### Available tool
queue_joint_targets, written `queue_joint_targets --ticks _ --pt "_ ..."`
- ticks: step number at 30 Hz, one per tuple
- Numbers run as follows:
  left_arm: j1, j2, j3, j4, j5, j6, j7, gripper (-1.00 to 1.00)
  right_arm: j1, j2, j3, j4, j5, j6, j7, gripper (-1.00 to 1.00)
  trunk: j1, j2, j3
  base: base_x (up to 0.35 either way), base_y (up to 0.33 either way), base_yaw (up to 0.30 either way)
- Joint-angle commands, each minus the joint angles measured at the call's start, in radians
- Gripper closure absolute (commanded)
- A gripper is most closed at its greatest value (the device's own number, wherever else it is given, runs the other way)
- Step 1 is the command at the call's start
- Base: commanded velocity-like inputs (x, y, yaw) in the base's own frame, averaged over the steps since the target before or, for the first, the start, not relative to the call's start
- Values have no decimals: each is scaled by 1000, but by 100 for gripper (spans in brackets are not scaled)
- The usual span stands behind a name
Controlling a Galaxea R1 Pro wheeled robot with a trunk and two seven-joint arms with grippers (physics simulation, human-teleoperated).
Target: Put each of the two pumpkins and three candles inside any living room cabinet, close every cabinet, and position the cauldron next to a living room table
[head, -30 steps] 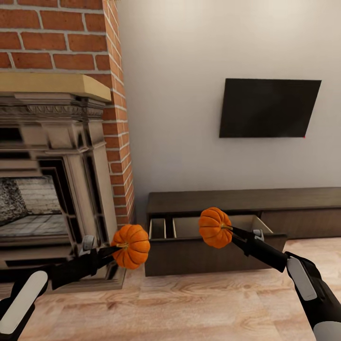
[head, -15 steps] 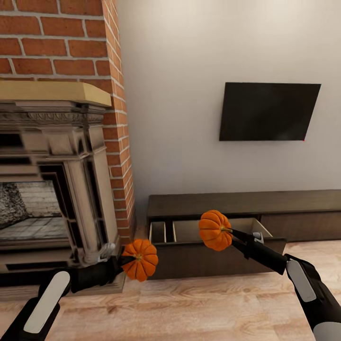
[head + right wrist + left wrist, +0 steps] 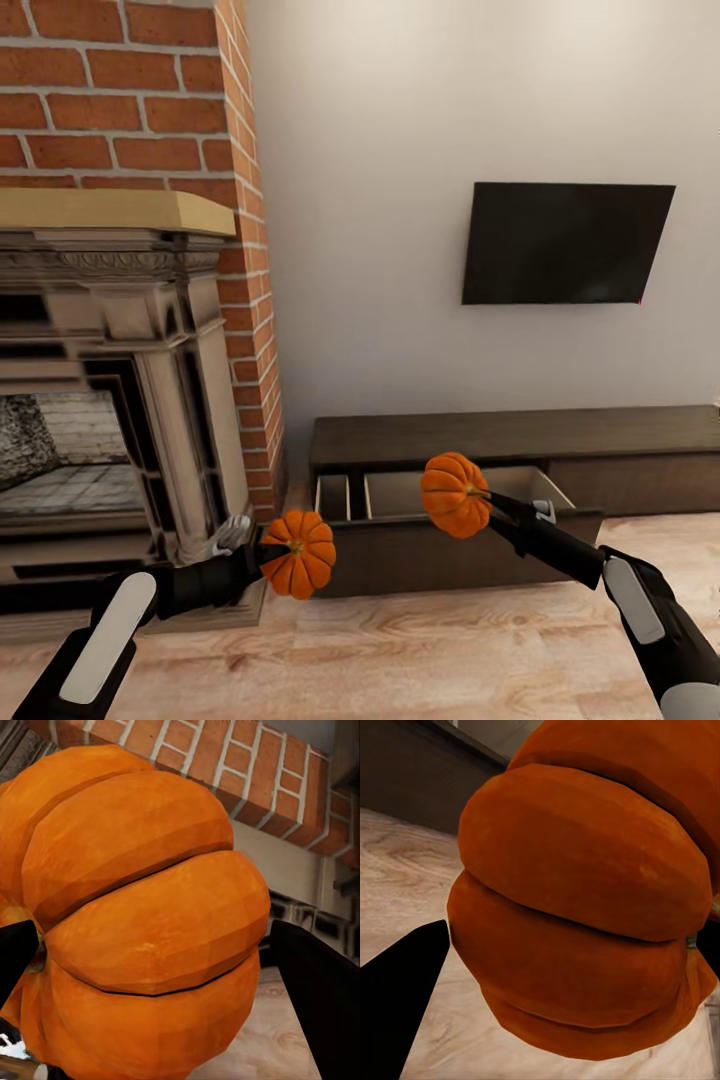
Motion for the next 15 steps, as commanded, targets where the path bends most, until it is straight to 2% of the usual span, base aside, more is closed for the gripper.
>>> queue_joint_targets --ticks 1,10,15 --pt "0 0 -1 -1 7 2 7 100 -1 0 -1 5 -1 4 0 100 0 0 0 0 0 -112" --pt "0 3 -5 -26 7 4 -3 100 -1 -1 -1 15 -1 1 1 100 0 0 9 1 -12 -201" --pt "1 3 -18 -40 7 4 -3 100 -1 -1 -2 15 -1 1 0 100 0 0 13 63 -255 -190"
